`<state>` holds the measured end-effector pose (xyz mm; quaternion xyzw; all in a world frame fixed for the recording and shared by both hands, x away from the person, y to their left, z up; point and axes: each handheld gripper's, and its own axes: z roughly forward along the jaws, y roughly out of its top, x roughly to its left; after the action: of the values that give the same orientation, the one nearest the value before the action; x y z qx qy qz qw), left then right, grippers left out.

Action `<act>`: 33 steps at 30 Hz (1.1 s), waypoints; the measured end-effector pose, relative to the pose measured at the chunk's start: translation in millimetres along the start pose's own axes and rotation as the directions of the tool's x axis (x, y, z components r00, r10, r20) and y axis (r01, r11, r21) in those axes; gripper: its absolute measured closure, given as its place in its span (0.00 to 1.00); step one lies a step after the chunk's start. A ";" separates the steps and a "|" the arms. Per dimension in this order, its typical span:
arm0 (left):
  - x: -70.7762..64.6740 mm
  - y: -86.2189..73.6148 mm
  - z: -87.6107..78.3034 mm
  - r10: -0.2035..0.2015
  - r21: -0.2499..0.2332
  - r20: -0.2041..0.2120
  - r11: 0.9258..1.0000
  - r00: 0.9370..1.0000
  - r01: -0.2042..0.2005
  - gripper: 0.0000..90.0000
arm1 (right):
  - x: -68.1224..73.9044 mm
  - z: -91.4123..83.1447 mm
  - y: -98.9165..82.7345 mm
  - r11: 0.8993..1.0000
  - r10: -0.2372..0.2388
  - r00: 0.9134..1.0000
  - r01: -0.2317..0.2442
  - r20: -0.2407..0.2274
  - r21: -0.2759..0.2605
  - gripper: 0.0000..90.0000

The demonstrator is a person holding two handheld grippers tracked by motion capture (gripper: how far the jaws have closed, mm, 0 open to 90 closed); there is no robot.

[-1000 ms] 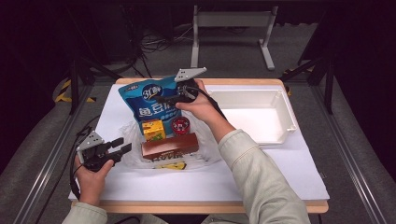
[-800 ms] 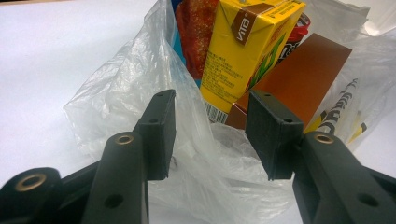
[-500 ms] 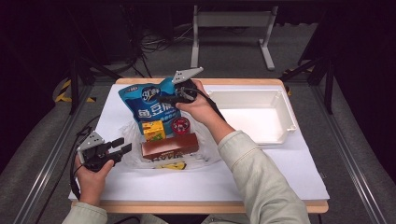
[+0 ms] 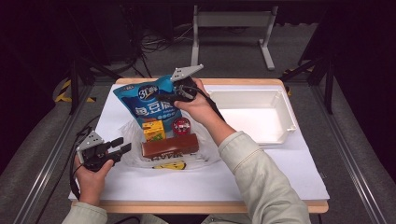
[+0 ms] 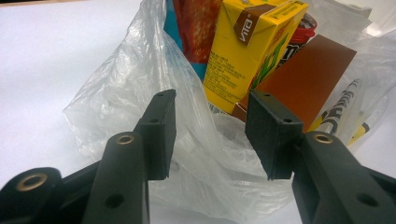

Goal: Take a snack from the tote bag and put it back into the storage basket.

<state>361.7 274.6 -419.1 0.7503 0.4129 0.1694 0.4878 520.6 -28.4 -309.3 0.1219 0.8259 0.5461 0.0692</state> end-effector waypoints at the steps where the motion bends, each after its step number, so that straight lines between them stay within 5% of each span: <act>1: 0.1 0.1 0.4 0.000 0.002 0.000 1.000 1.000 0.000 0.59 | 0.7 -1.7 1.6 1.000 0.001 1.000 -0.001 -0.001 -0.005 1.00; 18: -0.2 -0.1 2.8 -0.011 0.009 0.000 1.000 1.000 0.011 0.59 | 9.6 -34.1 38.3 0.996 -0.025 0.999 0.027 0.024 -0.086 1.00; 33: 0.2 -2.8 -1.8 -0.020 0.008 -0.014 1.000 1.000 0.020 0.59 | 11.0 -84.1 52.8 0.988 -0.022 0.997 0.033 0.078 -0.148 1.00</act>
<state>359.4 276.4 -420.8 0.7470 0.4243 0.1679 0.4836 495.8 -80.0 -227.5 0.1256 0.7810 0.6005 0.1170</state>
